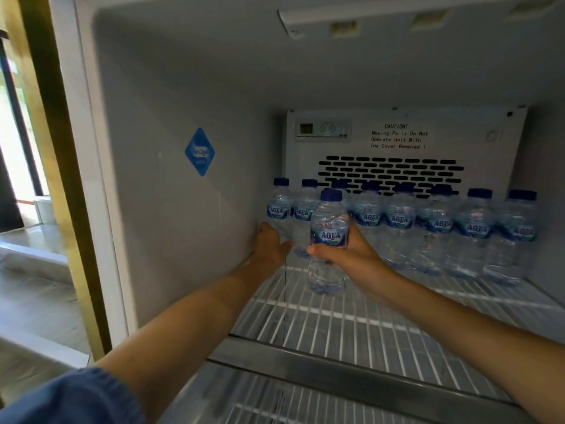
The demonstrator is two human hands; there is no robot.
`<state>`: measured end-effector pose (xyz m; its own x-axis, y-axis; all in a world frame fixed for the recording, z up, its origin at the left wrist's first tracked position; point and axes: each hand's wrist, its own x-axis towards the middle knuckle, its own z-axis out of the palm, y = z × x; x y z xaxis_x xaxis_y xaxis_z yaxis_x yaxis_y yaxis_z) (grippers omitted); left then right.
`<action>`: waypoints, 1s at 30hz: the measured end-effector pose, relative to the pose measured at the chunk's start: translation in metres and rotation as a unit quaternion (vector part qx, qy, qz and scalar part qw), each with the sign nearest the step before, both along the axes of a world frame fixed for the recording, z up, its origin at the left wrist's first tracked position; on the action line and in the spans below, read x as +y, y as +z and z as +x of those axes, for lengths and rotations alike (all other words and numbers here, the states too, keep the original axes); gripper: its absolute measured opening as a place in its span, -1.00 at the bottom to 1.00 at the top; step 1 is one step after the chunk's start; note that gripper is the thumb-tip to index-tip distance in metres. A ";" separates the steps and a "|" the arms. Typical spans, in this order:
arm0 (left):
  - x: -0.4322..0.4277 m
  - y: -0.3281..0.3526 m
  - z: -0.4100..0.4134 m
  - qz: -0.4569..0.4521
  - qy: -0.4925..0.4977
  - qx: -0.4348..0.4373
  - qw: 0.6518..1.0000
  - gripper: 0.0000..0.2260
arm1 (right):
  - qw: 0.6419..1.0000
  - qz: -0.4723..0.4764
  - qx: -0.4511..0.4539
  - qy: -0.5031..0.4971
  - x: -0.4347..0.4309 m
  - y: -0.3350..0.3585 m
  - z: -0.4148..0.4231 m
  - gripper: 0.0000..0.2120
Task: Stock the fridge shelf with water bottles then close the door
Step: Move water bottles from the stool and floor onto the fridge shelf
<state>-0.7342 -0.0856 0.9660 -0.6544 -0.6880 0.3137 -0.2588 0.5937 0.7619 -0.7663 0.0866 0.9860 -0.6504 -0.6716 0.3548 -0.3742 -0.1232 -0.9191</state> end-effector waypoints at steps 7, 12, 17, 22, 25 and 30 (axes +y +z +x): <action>0.023 0.032 0.042 -0.073 -0.081 -0.244 0.964 -0.38 | 0.996 0.092 0.009 0.014 0.005 -0.007 -0.006 -0.40; 0.036 0.041 0.105 -0.169 -0.175 -0.452 0.858 -0.28 | 0.996 0.076 0.013 -0.046 -0.038 -0.009 0.003 -0.34; 0.034 0.013 0.129 -0.169 -0.179 -0.463 0.852 -0.27 | 0.987 0.102 0.052 -0.112 -0.088 -0.008 0.014 -0.33; 0.032 0.002 0.130 -0.185 -0.182 -0.446 0.857 -0.29 | 0.977 0.123 0.072 -0.162 -0.111 -0.011 0.017 -0.24; 0.033 0.004 0.131 -0.185 -0.185 -0.447 0.856 -0.29 | 0.975 0.133 0.073 -0.162 -0.112 -0.013 0.018 -0.08; 0.035 0.006 0.132 -0.178 -0.189 -0.442 0.859 -0.29 | 0.970 0.161 0.082 -0.160 -0.108 -0.013 0.017 -0.27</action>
